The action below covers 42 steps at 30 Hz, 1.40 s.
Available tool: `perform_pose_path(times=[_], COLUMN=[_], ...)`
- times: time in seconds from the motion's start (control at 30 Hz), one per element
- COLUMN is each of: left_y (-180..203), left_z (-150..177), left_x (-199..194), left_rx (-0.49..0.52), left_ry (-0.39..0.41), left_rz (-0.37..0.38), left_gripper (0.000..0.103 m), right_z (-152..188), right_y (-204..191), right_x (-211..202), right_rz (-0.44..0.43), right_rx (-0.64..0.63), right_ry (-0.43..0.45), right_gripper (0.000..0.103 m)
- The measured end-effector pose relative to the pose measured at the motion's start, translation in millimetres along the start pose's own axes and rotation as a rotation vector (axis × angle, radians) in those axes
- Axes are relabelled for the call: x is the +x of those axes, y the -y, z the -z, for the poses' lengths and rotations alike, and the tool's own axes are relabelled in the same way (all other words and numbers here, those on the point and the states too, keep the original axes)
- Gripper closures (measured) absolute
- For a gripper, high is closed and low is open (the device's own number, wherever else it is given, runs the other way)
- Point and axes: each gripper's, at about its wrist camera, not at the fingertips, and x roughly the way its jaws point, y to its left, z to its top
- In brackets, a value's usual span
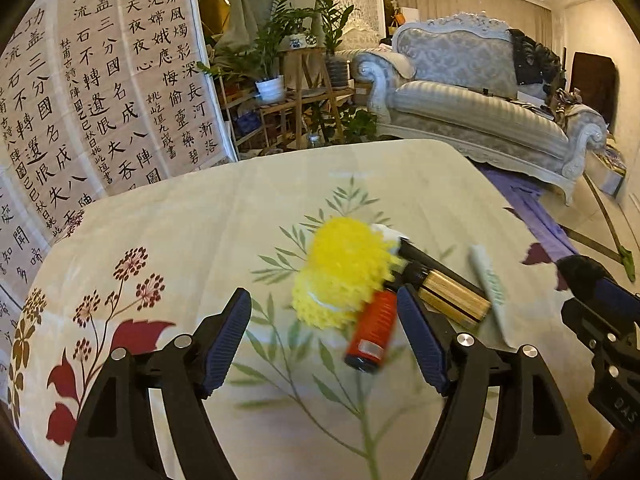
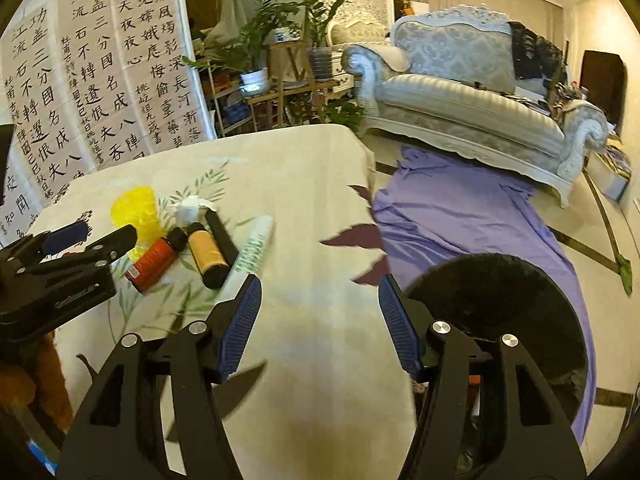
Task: Collect trash
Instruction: 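Move back to the bed and grasp the yellow mesh sponge with the left tool, then grasp the white tube with the right tool while the left tool holds the sponge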
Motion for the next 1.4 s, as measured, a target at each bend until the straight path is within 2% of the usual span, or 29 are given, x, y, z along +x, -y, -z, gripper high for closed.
perform_pose_path(times=[0.2, 0.53, 0.67, 0.8, 0.97, 1.2, 1.4], left_y=[-8, -5, -5, -3, -11, -32, -51], left_z=[-6, -13, -13, -10, -9, -3, 9], left_x=[17, 31, 39, 37, 24, 9, 5], left_rx=[-0.005, 0.042, 0.052, 0.074, 0.047, 0.015, -0.020], left_ry=[-0.030, -0.043, -0.070, -0.052, -0.026, -0.014, -0.041], left_rz=[0.045, 0.116, 0.142, 0.130, 0.127, 0.104, 0.080], left_gripper=[0.030, 0.030, 0.049, 0.056, 0.058, 0.058, 0.058], right_z=[-11, -26, -26, -26, -22, -23, -23], right_y=[-13, -29, -30, -32, -37, -35, -38], right_x=[16, 34, 37, 41, 44, 44, 55], right_rz=[-0.009, -0.024, -0.023, -0.021, -0.022, -0.022, -0.017], right_rx=[-0.011, -0.026, -0.022, -0.020, -0.029, -0.016, -0.031], right_ry=[-0.021, -0.035, -0.041, -0.049, -0.063, -0.065, -0.097], right_gripper=[0.044, 0.044, 0.044, 0.043, 0.044, 0.057, 0.068])
